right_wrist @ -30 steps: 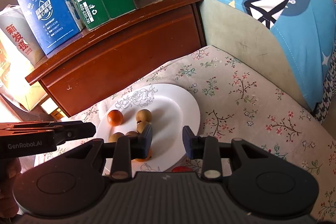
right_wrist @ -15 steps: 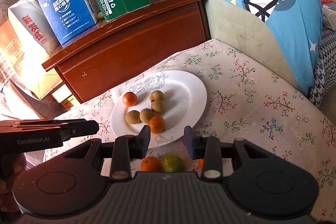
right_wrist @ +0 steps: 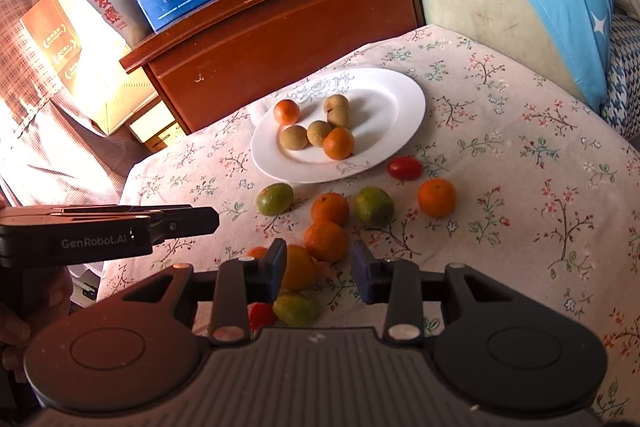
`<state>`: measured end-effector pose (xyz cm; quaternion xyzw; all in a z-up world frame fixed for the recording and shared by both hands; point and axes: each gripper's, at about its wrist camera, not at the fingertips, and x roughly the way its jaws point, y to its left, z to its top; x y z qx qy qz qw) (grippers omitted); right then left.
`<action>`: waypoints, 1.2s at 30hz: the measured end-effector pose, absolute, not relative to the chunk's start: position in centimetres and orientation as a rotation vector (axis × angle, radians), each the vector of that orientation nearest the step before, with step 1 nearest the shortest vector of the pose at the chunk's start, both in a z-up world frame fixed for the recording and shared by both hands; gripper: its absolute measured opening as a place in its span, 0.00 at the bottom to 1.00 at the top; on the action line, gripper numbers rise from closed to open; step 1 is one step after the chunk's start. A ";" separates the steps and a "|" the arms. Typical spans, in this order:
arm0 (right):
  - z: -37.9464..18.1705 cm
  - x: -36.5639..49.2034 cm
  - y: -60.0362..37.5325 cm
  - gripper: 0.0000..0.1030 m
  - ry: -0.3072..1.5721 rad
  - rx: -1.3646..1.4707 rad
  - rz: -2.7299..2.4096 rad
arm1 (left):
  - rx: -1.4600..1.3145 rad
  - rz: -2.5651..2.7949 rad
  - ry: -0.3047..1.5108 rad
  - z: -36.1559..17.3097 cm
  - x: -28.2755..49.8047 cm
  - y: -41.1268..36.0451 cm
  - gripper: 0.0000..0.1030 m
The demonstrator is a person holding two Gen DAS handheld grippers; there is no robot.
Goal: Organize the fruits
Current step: 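Withdraw both open tools from the plate back toward the loose fruit, then grasp a red cherry tomato with the left tool while the right grasps a green lime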
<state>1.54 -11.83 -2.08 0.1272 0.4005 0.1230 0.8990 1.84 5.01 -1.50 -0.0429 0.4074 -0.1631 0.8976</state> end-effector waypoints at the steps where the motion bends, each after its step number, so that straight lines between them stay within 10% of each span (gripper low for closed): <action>1: -2.4 1.3 -11.6 0.36 0.838 0.256 0.262 | -0.088 -0.331 0.851 -1.9 1.4 5.1 0.26; 36: -4.5 0.6 -11.7 0.28 0.898 0.229 0.229 | -0.003 -0.436 0.887 -5.4 -2.3 1.8 0.26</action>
